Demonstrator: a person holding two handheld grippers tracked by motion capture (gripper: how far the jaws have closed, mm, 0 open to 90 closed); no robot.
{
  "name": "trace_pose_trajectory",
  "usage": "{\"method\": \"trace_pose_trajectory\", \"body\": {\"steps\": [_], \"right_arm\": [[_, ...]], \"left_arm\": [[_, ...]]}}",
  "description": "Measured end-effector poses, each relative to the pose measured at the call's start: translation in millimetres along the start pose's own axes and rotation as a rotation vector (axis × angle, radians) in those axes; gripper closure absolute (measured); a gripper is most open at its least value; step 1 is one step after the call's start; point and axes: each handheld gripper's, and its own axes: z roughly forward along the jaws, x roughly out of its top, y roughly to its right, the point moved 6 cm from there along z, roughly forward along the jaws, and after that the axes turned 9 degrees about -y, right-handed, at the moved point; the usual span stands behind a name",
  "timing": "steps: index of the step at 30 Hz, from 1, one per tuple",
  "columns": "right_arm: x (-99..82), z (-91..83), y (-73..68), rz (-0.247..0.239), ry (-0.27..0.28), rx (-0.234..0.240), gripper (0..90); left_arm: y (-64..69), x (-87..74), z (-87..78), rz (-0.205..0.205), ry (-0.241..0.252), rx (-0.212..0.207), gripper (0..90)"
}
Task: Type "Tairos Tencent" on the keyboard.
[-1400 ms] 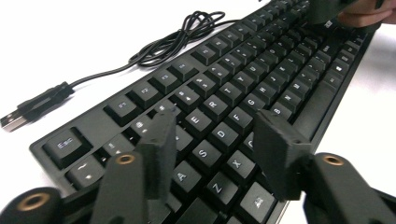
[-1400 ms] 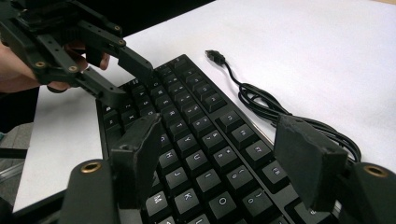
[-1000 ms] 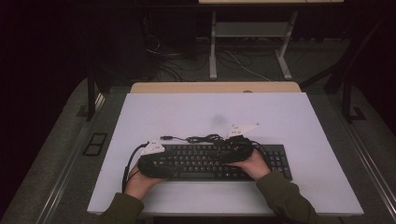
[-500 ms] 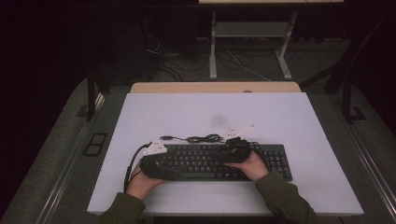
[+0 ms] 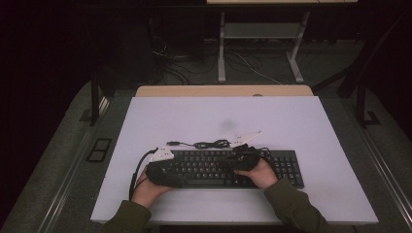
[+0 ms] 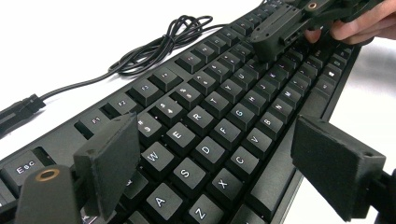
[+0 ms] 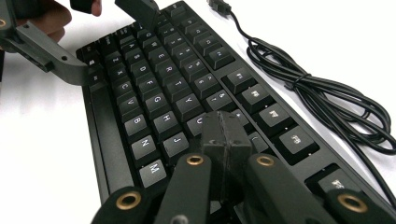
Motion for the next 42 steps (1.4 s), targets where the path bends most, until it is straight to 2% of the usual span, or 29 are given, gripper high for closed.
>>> {"method": "trace_pose_trajectory", "body": {"steps": [15,30,42], "right_arm": [[-2.9,6.0,-1.2,-0.01,-0.04,-0.017,89.4],[-2.0,5.1,-2.2,-0.015,-0.041,-0.023,89.4],[0.7,-2.0,-1.0,-0.007,-0.011,-0.019,87.0]], "left_arm": [[-0.5,-0.6,0.5,-0.001,-0.003,0.0,14.9],[-0.4,-0.6,0.5,0.0,-0.002,0.0,14.9],[-0.3,-0.6,0.4,0.003,-0.001,0.002,14.9]]}}
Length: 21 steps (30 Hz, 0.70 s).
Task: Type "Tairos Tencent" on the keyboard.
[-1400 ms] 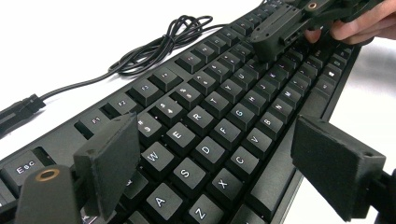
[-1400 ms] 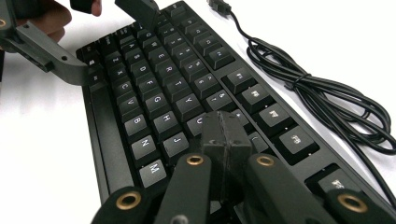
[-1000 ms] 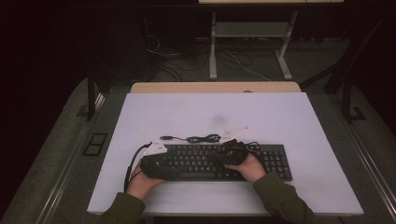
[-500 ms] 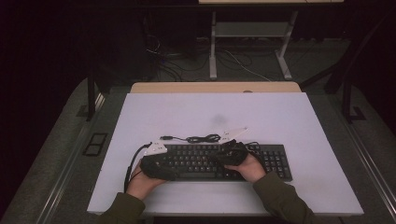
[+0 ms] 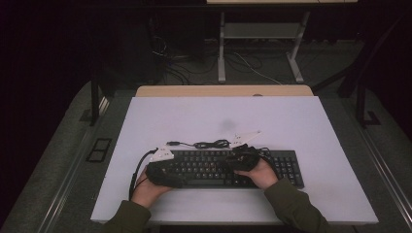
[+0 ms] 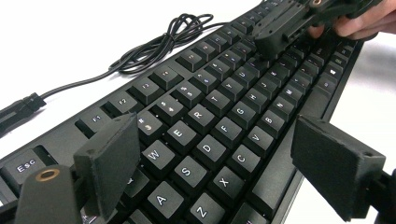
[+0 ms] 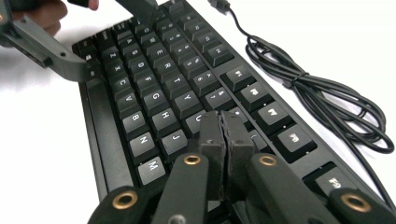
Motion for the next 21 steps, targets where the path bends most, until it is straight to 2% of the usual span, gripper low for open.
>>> {"method": "trace_pose_trajectory", "body": {"steps": [3,13,21], "right_arm": [[0.3,-2.7,1.9,0.005,0.015,0.006,82.5],[0.2,-11.5,7.1,0.029,0.059,0.017,55.9],[-1.3,-16.3,9.2,0.03,0.088,0.017,39.1]], "left_arm": [[0.3,0.2,-0.3,0.003,0.0,0.0,14.9],[2.1,2.4,-0.3,0.012,-0.002,0.002,15.8],[4.3,7.5,0.6,0.015,0.004,0.006,20.7]]}}
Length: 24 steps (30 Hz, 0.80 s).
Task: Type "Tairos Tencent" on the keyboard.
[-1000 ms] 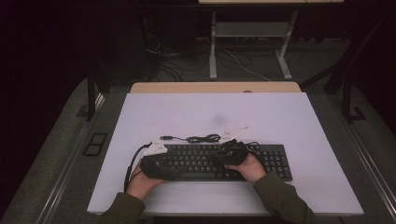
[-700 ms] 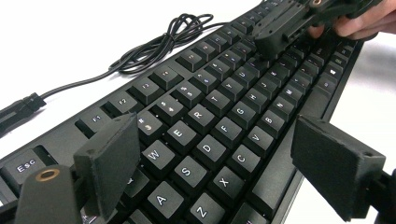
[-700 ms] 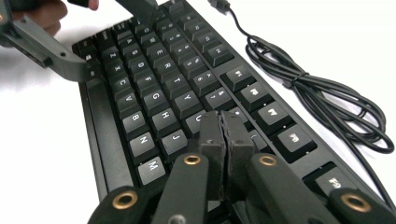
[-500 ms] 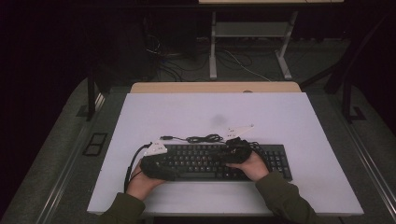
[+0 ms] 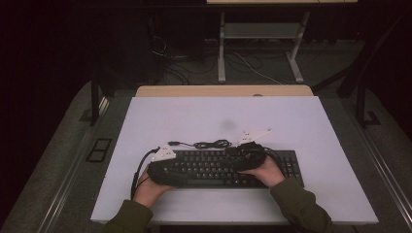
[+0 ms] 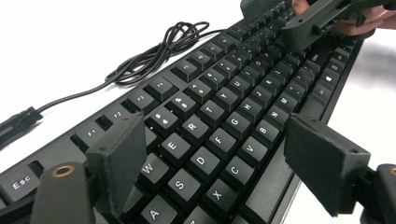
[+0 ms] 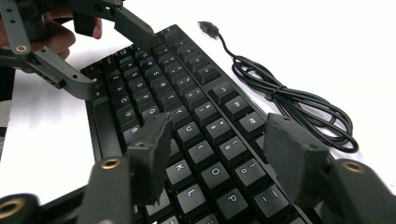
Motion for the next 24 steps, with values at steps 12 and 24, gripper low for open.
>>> {"method": "trace_pose_trajectory", "body": {"steps": [12,24], "right_arm": [[-1.2,-4.7,3.8,-0.003,0.039,-0.005,28.5],[-2.6,-5.8,6.3,-0.002,0.044,-0.012,26.9]], "left_arm": [[-1.5,9.0,2.3,0.01,0.013,0.005,35.4],[-9.0,14.5,8.1,-0.013,0.021,0.016,57.6]]}}
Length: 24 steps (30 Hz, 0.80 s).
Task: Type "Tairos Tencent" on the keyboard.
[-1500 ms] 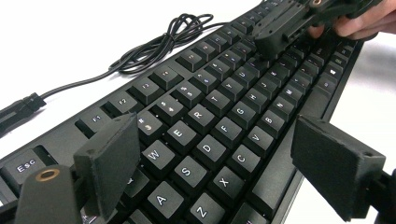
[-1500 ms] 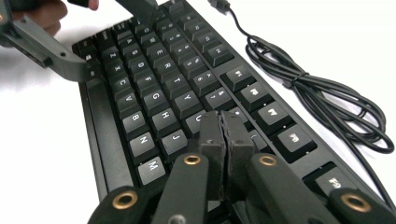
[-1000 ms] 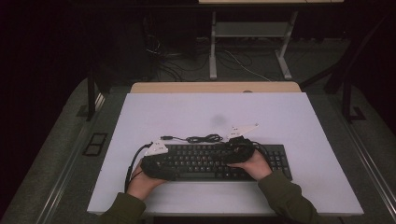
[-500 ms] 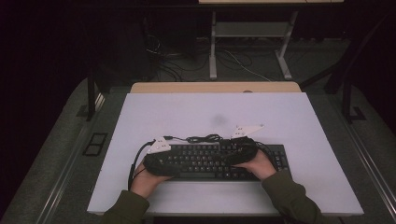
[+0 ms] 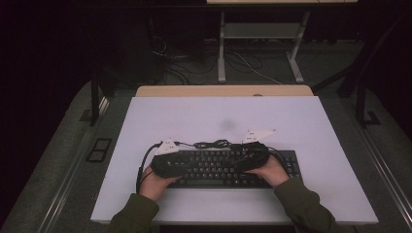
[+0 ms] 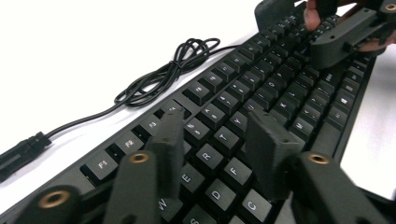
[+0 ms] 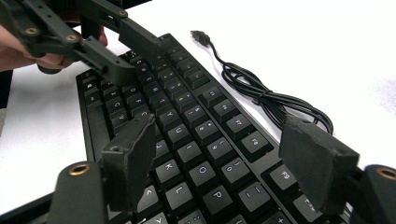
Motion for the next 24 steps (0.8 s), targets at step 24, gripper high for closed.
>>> {"method": "trace_pose_trajectory", "body": {"steps": [24], "right_arm": [[-1.1,2.0,0.0,-0.004,-0.007,-0.008,26.8]], "left_arm": [[-1.6,-1.6,13.8,-0.013,-0.083,-0.042,89.0]]}}
